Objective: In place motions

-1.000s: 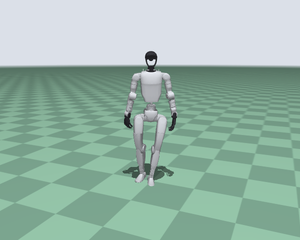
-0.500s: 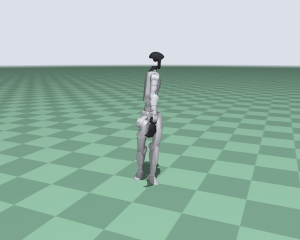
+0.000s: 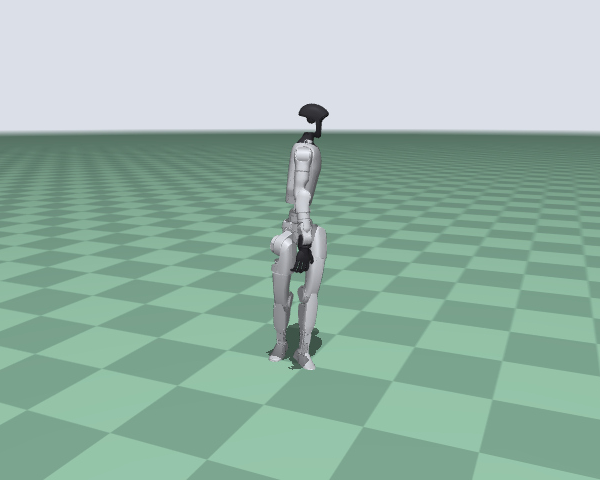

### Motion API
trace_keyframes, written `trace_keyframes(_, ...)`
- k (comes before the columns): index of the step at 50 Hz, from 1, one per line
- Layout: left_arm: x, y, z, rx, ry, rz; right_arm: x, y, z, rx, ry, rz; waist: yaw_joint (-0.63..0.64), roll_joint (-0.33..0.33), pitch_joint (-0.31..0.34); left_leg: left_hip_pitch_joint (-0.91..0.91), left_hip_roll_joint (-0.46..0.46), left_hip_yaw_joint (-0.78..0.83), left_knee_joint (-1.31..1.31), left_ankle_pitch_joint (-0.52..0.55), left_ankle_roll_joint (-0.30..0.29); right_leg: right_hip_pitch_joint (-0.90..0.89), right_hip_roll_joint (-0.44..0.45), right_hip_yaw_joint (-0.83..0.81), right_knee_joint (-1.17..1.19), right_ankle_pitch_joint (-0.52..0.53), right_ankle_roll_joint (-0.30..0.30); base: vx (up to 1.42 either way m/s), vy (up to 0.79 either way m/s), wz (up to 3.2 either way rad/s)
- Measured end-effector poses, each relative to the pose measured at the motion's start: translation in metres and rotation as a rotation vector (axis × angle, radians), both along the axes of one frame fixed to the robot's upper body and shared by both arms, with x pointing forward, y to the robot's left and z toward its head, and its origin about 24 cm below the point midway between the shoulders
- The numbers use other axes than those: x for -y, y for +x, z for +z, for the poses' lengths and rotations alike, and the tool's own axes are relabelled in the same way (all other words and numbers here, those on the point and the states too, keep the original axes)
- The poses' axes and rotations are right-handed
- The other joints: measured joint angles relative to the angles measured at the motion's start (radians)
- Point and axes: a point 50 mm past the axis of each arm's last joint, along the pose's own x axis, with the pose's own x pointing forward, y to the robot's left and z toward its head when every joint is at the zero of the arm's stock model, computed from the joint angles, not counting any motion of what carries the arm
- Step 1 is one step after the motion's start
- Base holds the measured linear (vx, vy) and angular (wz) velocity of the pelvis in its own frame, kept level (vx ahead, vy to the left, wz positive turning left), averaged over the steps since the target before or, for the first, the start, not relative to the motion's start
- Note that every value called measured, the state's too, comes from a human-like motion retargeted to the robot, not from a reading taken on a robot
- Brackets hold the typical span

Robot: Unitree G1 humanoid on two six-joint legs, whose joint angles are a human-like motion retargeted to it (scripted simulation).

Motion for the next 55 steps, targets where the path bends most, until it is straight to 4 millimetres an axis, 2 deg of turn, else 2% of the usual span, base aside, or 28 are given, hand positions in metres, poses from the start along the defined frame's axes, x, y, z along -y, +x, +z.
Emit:
trace_keyframes(5, -0.021, 0.021, 0.006, 0.046, 0.064, -0.046, 0.013, -0.034, -0.002, -0.108, -0.075, -0.083, -0.056, -0.001, -0.015, 0.005, 0.007, 0.025, 0.006, -0.021, 0.051, -0.027, -0.011, 0.092, 0.009, 0.007, -0.019, 0.07, 0.04, -0.87)
trace_keyframes(8, -0.025, 0.022, 0.007, 0.057, 0.074, -0.053, 0.016, -0.047, -0.003, -0.156, -0.092, -0.106, -0.101, 0.004, -0.032, 0.009, 0.017, 0.05, 0.012, -0.041, 0.082, -0.052, -0.016, 0.173, 0.017, 0.012, -0.037, 0.12, 0.08, -1.32)
trace_keyframes(10, -0.026, 0.018, 0.007, 0.055, 0.072, -0.044, 0.016, -0.049, -0.003, -0.165, -0.096, -0.107, -0.134, 0.008, -0.048, 0.007, 0.03, 0.085, 0.017, -0.058, 0.102, -0.078, -0.019, 0.243, 0.029, 0.015, -0.051, 0.15, 0.07, -1.67)
trace_keyframes(14, -0.019, -0.004, 0.005, 0.012, 0.04, -0.019, 0.011, -0.047, -0.004, -0.154, -0.079, -0.079, -0.229, 0.028, -0.094, 0.006, 0.068, 0.166, 0.021, -0.092, 0.128, -0.13, -0.009, 0.377, 0.04, 0.033, -0.078, 0.16, 0.06, -1.79)
trace_keyframes(19, 0.0, -0.033, 0.003, -0.061, -0.032, 0.004, -0.001, -0.042, -0.007, -0.133, -0.036, -0.038, -0.382, 0.073, -0.144, 0.016, 0.122, 0.273, 0.019, -0.129, 0.148, -0.181, 0.023, 0.518, 0.036, 0.066, -0.107, 0.17, 0.0, -1.71)
trace_keyframes(23, 0.018, -0.04, -0.001, -0.087, -0.085, -0.016, -0.009, -0.046, -0.009, -0.133, 0.0, -0.05, -0.48, 0.116, -0.159, 0.037, 0.165, 0.365, 0.016, -0.153, 0.152, -0.195, 0.052, 0.617, 0.015, 0.098, -0.124, 0.15, -0.03, -1.66)
trace_keyframes(27, 0.028, -0.031, -0.004, -0.056, -0.108, -0.041, -0.015, -0.059, -0.011, -0.16, 0.017, -0.089, -0.558, 0.144, -0.176, 0.05, 0.194, 0.451, 0.014, -0.179, 0.153, -0.214, 0.075, 0.704, -0.014, 0.134, -0.137, 0.1, -0.09, -1.59)
trace_keyframes(36, 0.032, 0.035, -0.008, 0.168, -0.09, -0.105, -0.012, -0.113, -0.009, -0.346, -0.063, -0.181, -0.583, 0.16, -0.202, 0.07, 0.238, 0.65, 0.011, -0.238, 0.143, -0.286, 0.095, 0.872, -0.024, 0.201, -0.139, 0.0, -0.05, -1.34)
trace_keyframes(42, 0.031, 0.059, -0.006, 0.212, -0.082, -0.207, -0.019, -0.139, -0.005, -0.473, -0.055, -0.158, -0.624, 0.169, -0.199, 0.085, 0.248, 0.675, -0.002, -0.237, 0.141, -0.286, 0.105, 0.894, -0.031, 0.211, -0.141, -0.01, -0.02, -0.21)
trace_keyframes(48, 0.05, 0.06, -0.009, 0.223, -0.125, -0.257, -0.031, -0.145, -0.006, -0.494, -0.018, -0.124, -0.601, 0.166, -0.195, 0.096, 0.242, 0.697, -0.006, -0.238, 0.141, -0.28, 0.136, 0.922, -0.04, 0.212, -0.174, 0.01, 0.03, -0.14)
trace_keyframes(52, 0.066, 0.046, -0.012, 0.184, -0.19, -0.254, -0.033, -0.14, -0.007, -0.486, -0.036, -0.052, -0.626, 0.164, -0.191, 0.096, 0.225, 0.646, -0.001, -0.232, 0.145, -0.278, 0.14, 0.882, -0.045, 0.215, -0.193, 0.01, 0.04, 0.7)
trace_keyframes(55, 0.075, 0.029, -0.014, 0.115, -0.232, -0.235, -0.031, -0.13, -0.009, -0.452, -0.057, 0.052, -0.631, 0.162, -0.194, 0.091, 0.221, 0.635, -0.001, -0.23, 0.146, -0.271, 0.106, 0.876, -0.044, 0.219, -0.156, 0.0, 0.01, 0.53)
